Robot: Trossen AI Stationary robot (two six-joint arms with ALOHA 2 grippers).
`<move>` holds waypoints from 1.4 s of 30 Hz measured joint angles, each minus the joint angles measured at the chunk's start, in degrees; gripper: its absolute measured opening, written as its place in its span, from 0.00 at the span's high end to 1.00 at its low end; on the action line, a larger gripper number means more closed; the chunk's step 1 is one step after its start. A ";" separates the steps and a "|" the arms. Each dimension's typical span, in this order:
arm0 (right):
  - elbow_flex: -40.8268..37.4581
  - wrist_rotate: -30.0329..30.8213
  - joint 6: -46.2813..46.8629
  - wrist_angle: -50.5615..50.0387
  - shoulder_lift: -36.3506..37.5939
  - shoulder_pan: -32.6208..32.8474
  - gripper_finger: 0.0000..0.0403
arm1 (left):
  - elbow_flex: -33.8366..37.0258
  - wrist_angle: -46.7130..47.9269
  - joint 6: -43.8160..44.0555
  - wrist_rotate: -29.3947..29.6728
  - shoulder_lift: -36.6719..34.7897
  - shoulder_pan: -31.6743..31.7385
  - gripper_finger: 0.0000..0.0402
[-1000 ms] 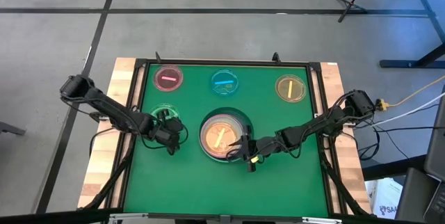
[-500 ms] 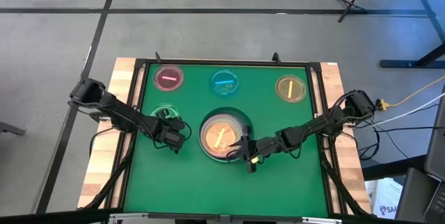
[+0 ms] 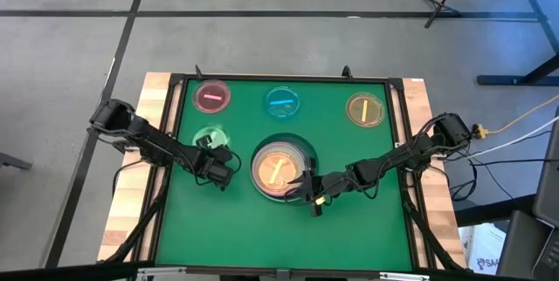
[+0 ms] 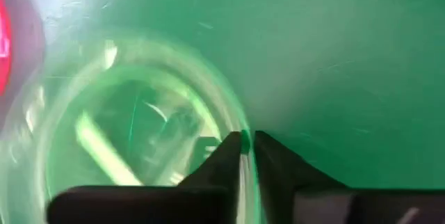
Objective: Stack plastic plates
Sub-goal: Stack the light green plate on top of the orange plate
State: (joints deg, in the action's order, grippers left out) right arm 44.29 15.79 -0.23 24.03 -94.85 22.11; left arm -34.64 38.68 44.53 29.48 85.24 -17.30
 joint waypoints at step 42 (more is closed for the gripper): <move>-0.02 11.03 -5.61 4.85 -2.88 1.54 0.63 | -18.67 -13.31 -30.23 3.39 -0.10 -10.69 1.00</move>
State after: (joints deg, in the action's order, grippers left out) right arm 44.27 26.82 -5.84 28.88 -97.73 23.65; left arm -53.30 25.37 14.30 32.87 85.14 -27.99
